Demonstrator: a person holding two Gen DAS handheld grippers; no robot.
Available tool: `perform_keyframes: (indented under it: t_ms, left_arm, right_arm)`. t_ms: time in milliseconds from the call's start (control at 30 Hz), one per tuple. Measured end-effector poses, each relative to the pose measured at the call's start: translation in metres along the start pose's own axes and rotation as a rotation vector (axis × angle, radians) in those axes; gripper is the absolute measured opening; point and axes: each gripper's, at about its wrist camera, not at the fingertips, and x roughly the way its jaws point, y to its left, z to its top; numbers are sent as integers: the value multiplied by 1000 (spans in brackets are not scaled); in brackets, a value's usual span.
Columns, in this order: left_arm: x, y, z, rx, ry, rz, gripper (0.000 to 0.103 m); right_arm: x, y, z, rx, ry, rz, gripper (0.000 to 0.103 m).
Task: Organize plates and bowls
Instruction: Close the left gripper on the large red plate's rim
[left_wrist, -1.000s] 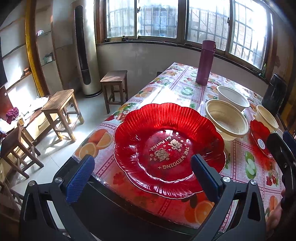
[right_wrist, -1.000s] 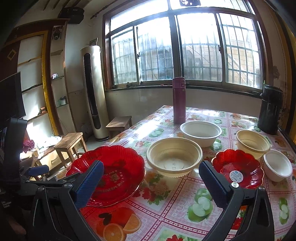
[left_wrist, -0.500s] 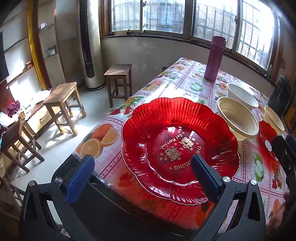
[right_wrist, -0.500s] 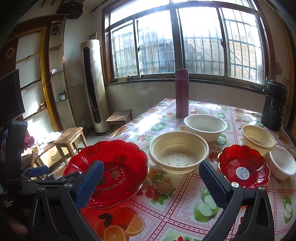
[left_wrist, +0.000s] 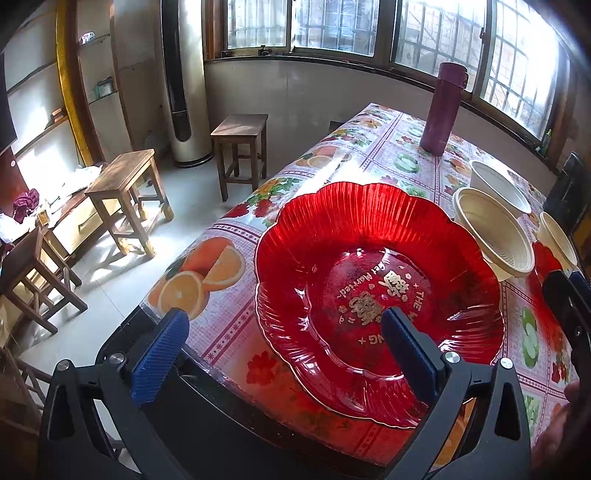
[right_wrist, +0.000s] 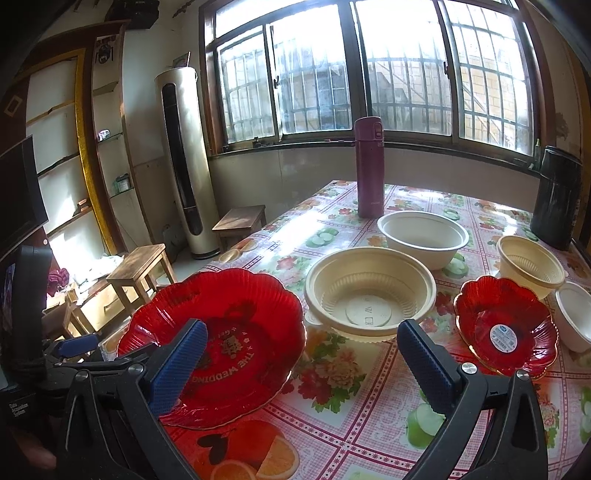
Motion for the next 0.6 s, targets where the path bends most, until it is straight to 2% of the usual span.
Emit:
perform_keyframes:
  t_ms: [567,600]
  left_arm:
    - [18,5,3,6,52,6,103]
    - [19,6,3,5,55,9,101]
  right_arm:
    - [37,1,-6,29,113,-18,102]
    - [40,1,-7,33,120,-13,101]
